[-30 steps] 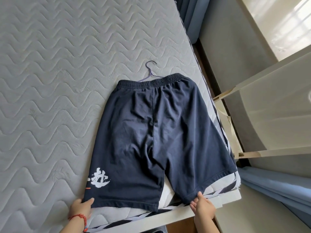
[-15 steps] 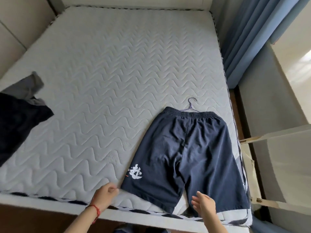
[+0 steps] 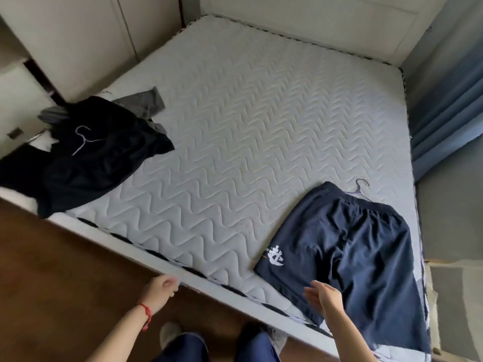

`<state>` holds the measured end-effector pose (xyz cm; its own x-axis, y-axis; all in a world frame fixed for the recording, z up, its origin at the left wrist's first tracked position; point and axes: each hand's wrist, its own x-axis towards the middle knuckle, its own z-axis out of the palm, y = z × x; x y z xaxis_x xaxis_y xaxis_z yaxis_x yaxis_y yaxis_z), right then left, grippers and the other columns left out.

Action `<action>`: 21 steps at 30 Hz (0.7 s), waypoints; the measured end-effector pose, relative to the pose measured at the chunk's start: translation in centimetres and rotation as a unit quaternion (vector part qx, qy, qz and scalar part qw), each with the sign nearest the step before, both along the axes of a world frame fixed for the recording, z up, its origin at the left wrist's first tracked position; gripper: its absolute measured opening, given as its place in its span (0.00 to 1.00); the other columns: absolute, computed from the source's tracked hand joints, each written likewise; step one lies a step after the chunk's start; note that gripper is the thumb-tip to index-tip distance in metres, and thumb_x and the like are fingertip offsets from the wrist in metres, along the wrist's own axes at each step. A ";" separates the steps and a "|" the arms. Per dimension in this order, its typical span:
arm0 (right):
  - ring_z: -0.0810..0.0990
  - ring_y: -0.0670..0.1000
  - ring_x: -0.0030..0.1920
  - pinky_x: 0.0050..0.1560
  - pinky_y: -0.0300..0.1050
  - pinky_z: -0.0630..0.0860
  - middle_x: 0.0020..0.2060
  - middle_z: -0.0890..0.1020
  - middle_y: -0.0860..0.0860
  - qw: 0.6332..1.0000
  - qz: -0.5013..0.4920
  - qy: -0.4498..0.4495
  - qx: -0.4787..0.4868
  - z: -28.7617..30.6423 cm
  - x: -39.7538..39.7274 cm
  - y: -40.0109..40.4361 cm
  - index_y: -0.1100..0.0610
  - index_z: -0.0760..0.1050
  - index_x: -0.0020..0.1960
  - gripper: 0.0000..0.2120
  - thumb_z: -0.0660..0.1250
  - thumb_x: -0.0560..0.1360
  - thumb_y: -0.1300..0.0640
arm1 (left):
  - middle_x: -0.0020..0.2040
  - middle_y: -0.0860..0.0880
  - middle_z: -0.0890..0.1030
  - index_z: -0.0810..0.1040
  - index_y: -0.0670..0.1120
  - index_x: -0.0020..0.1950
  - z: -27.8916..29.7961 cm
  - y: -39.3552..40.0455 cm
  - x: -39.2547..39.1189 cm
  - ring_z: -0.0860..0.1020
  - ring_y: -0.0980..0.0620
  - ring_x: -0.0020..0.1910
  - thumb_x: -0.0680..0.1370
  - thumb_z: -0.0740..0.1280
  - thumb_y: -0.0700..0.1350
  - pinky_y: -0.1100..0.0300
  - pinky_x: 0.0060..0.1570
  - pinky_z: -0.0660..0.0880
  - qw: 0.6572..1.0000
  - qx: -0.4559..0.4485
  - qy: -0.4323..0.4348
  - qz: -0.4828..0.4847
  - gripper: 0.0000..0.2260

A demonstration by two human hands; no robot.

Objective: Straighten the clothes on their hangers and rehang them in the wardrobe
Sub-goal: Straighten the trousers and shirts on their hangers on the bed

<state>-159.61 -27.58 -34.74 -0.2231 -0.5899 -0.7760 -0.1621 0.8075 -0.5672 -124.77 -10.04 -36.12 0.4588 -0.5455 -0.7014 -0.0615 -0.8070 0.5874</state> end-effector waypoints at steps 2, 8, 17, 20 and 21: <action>0.78 0.47 0.19 0.23 0.36 0.75 0.19 0.80 0.51 0.999 0.038 -0.002 -0.003 0.2 5.0 1.9 0.63 0.74 0.44 0.05 0.61 0.77 0.64 | 0.39 0.41 0.79 0.75 0.42 0.43 0.5 3.5 3.8 0.75 0.49 0.35 0.77 0.62 0.37 0.66 0.27 0.70 0.997 -0.018 0.010 0.071 0.04; 0.77 0.55 0.34 0.30 0.43 0.74 0.35 0.78 0.60 0.981 0.187 -0.030 0.045 1.4 20.1 6.6 0.63 0.72 0.48 0.05 0.58 0.78 0.65 | 0.36 0.43 0.75 0.72 0.37 0.46 1.9 14.9 12.7 0.72 0.51 0.33 0.77 0.60 0.35 0.74 0.19 0.67 0.970 -0.011 -0.001 0.243 0.03; 0.78 0.56 0.36 0.34 0.43 0.74 0.37 0.79 0.60 0.942 0.329 -0.029 0.065 2.5 34.5 8.5 0.64 0.72 0.52 0.07 0.57 0.78 0.63 | 0.35 0.46 0.77 0.75 0.39 0.47 1.1 24.1 15.6 0.74 0.50 0.33 0.78 0.62 0.40 0.62 0.30 0.66 0.925 0.042 0.047 0.375 0.05; 0.80 0.55 0.33 0.37 0.45 0.74 0.37 0.80 0.60 0.938 0.339 -0.034 0.065 2.1 37.6 7.7 0.65 0.72 0.52 0.07 0.56 0.79 0.63 | 0.37 0.45 0.78 0.75 0.41 0.44 1.6 23.5 17.0 0.74 0.50 0.34 0.78 0.61 0.41 0.62 0.34 0.69 0.926 0.035 0.065 0.371 0.06; 0.81 0.56 0.33 0.37 0.45 0.75 0.38 0.80 0.60 0.937 0.341 -0.036 0.067 1.8 38.7 7.4 0.65 0.72 0.52 0.08 0.56 0.79 0.63 | 0.38 0.45 0.78 0.75 0.42 0.44 1.7 23.1 18.0 0.74 0.51 0.35 0.78 0.61 0.42 0.62 0.35 0.69 0.926 0.034 0.069 0.369 0.06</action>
